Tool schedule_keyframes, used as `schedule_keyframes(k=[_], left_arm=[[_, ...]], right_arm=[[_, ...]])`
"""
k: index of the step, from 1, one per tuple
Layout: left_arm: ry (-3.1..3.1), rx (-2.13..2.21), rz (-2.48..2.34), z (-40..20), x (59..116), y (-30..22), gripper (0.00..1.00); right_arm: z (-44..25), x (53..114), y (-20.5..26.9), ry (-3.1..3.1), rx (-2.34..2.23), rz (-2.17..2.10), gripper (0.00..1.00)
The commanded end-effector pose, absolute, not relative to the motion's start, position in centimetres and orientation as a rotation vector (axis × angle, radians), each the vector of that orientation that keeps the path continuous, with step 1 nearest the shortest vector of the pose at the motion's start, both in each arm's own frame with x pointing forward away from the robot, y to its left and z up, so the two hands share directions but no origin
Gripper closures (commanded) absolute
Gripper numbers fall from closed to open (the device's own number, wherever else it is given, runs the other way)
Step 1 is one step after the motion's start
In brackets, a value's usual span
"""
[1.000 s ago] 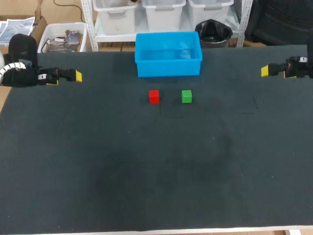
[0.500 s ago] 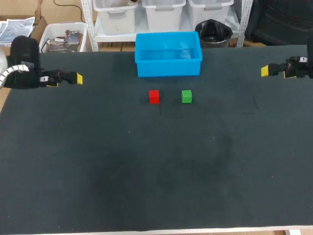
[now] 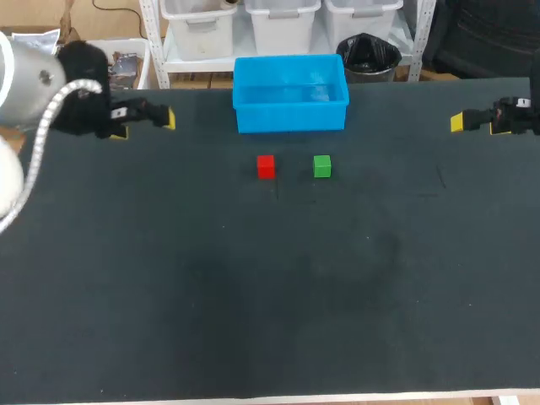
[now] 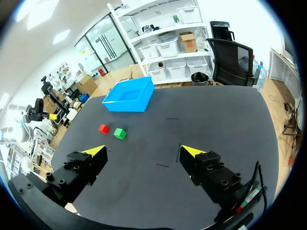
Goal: Use the left arm to pick the red cube and place it into the blue plastic box first, then use the right arm to grasp the green cube and put it into the same blue plastic box after the first action is fully finished.
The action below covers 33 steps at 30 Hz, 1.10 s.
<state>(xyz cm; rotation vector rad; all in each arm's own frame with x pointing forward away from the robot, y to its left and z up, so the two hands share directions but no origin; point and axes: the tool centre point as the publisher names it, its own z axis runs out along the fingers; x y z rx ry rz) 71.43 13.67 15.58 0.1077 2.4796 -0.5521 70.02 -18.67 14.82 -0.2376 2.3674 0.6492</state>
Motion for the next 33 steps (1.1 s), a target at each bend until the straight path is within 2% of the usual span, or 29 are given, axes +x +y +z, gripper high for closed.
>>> schedule_keyframes(k=[1, 13, 33], left_arm=[[2.591, -0.004, -0.135, 15.9, 72.7, 11.7, 0.00], [2.607, -0.055, -0.059, 15.1, 74.6, 6.5, 0.00], [2.607, -0.055, -0.059, 15.1, 74.6, 6.5, 0.00]], right_arm=[[14.9, 70.0, -18.6, 2.369, -0.236, 0.646, 0.00], [14.9, 70.0, -18.6, 2.369, -0.236, 0.646, 0.00], [14.9, 70.0, -18.6, 2.369, -0.236, 0.646, 0.00]])
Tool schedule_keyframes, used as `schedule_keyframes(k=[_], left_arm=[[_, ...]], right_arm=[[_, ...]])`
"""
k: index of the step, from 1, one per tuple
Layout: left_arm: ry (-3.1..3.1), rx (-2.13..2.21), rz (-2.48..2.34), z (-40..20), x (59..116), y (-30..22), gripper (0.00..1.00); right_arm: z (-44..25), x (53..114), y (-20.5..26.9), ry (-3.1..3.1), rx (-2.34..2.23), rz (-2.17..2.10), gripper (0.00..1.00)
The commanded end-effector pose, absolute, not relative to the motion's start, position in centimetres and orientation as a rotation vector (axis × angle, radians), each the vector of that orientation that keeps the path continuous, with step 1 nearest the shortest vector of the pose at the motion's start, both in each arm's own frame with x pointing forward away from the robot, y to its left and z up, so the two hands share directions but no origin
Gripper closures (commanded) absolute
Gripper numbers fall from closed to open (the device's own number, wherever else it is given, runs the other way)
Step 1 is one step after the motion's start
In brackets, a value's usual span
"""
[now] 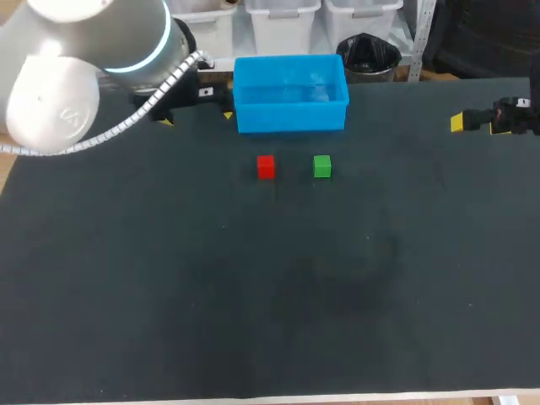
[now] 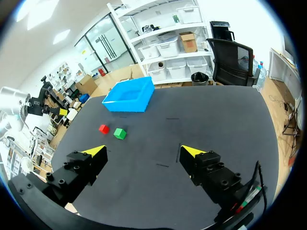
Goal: Use the left arm to pick the red cube and place it into the blue plastic box first, then use the right arm to grasp the green cube and put it into the same blue plastic box after the first action is fully finished.
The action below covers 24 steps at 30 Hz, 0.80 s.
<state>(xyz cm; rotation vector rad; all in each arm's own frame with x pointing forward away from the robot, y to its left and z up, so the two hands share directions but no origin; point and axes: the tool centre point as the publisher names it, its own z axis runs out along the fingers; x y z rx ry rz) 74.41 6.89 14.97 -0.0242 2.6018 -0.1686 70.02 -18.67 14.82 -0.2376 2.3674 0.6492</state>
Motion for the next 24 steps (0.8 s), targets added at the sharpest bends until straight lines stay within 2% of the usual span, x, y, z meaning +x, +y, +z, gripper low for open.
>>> schedule_keyframes(k=[1, 6, 24], left_arm=[[2.607, -0.055, -0.059, 15.1, 74.6, 6.5, 0.00], [2.607, -0.055, -0.059, 15.1, 74.6, 6.5, 0.00], [2.766, -0.059, -0.042, 15.2, 79.4, 1.2, 0.00]], right_arm=[[14.9, 70.0, -18.6, 2.369, -0.236, 0.646, 0.00], [14.9, 70.0, -18.6, 2.369, -0.236, 0.646, 0.00], [14.9, 70.0, -18.6, 2.369, -0.236, 0.646, 0.00]])
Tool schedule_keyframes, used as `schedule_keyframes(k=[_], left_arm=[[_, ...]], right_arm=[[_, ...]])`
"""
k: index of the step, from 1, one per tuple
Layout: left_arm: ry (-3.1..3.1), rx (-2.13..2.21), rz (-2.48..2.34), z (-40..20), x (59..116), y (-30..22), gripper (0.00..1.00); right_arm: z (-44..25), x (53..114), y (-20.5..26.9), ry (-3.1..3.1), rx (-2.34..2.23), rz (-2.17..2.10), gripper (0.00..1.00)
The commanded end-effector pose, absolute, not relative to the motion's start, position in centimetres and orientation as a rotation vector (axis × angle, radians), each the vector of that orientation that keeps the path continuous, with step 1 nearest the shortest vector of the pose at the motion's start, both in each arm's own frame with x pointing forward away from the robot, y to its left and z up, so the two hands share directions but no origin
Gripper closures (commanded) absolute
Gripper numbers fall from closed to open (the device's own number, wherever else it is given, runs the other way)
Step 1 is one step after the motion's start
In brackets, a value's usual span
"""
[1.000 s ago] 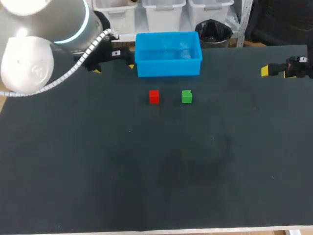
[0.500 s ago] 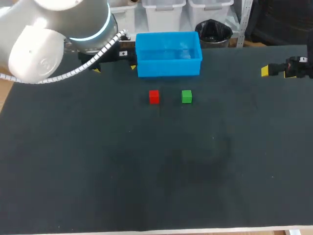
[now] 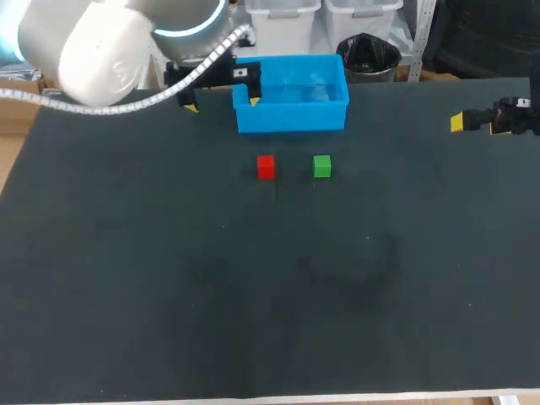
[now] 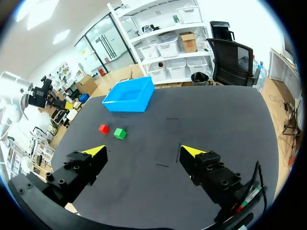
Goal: Use the left arm to pick the red cube and place it into the blue plastic box first, then use the right arm to grasp the green cube and put it into the same blue plastic box after the first action is fully finished.
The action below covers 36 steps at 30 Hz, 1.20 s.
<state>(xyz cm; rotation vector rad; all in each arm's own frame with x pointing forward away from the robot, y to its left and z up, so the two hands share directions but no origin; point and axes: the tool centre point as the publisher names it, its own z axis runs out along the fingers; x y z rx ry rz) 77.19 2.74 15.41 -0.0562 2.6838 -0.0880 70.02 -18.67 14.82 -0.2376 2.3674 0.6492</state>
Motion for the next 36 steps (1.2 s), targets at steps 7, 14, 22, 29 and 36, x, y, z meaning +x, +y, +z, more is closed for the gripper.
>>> schedule_keyframes(k=[7, 14, 22, 29, 36], left_arm=[[2.859, -0.056, -0.068, 14.2, 79.7, -0.3, 0.00], [2.947, -0.120, -0.113, 13.6, 79.7, -0.9, 0.00], [2.967, -0.109, -0.079, 13.4, 79.7, -1.0, 0.00], [2.967, -0.109, -0.079, 13.4, 79.7, -1.0, 0.00], [2.967, -0.109, -0.079, 13.4, 79.7, -1.0, 0.00]], right_arm=[[14.9, 70.0, -18.6, 2.369, -0.236, 0.646, 0.00], [14.9, 70.0, -18.6, 2.369, -0.236, 0.646, 0.00], [14.9, 70.0, -18.6, 2.369, -0.236, 0.646, 0.00], [14.9, 70.0, -18.6, 2.369, -0.236, 0.646, 0.00], [14.9, 70.0, -18.6, 2.369, -0.236, 0.646, 0.00]])
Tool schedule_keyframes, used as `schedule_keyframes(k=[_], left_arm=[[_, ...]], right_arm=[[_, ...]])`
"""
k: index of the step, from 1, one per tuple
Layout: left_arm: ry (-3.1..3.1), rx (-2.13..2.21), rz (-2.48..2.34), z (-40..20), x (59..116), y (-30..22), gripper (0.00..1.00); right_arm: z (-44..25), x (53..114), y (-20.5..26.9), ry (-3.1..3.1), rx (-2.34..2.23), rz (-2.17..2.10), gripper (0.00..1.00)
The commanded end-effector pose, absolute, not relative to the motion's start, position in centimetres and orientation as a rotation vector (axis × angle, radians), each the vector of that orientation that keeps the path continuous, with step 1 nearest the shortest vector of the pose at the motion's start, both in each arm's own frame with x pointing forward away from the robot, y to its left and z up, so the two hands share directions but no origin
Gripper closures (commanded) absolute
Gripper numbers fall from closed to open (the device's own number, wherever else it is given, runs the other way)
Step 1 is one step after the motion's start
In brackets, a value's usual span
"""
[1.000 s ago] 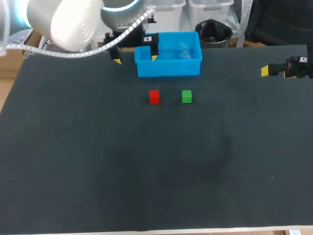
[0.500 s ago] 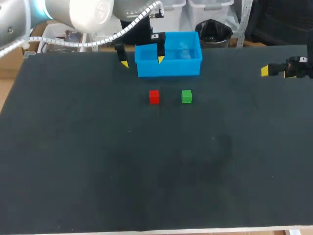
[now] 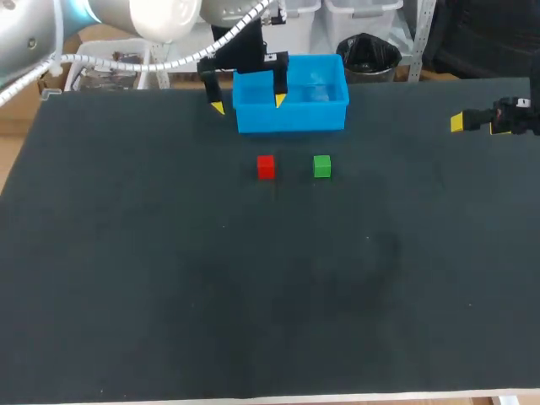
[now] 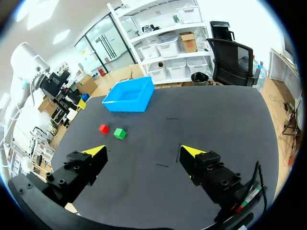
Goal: Use the left arm to pick the red cube and place it into the blue plastic box first, then use the right arm to grasp the green cube and put it into the same blue plastic box after the first action is fully finished.
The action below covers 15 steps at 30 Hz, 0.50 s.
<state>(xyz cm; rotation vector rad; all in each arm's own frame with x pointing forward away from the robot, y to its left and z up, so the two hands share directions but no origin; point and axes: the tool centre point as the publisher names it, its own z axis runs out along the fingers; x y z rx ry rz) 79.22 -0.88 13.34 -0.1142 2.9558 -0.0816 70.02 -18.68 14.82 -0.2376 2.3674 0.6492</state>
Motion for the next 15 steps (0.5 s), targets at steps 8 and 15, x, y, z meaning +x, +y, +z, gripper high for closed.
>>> schedule_keyframes(k=[8, 15], left_arm=[[2.993, -0.123, -0.065, 12.6, 79.8, -1.2, 0.00], [3.073, -0.100, -0.035, 10.0, 79.5, -1.7, 0.00]], right_arm=[[14.9, 70.0, -18.6, 2.369, -0.236, 0.646, 0.00], [14.9, 70.0, -18.6, 2.369, -0.236, 0.646, 0.00]])
